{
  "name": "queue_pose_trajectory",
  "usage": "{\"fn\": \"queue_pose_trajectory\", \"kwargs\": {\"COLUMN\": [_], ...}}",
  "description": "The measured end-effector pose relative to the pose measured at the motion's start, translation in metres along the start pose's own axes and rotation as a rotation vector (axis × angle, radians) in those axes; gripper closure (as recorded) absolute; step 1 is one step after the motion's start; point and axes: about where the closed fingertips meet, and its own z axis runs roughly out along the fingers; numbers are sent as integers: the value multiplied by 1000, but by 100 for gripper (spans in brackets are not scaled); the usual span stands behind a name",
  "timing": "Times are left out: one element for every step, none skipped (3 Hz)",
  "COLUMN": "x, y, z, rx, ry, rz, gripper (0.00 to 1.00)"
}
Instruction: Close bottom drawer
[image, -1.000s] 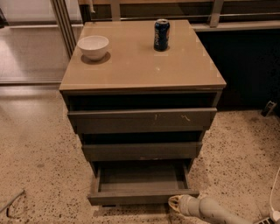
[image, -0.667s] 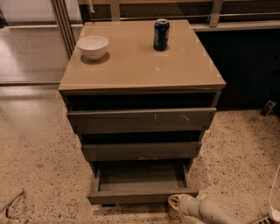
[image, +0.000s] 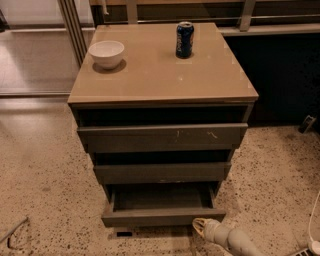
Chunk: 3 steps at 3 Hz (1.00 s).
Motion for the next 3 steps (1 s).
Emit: {"fn": "queue_pose_trajectory", "kwargs": {"x": [6, 12, 19], "y": [-17, -34, -51], "z": [8, 14, 21], "rx": [49, 84, 112], "ry": [-8, -10, -10], "rz": [1, 2, 11], "gripper": [100, 100, 100]}}
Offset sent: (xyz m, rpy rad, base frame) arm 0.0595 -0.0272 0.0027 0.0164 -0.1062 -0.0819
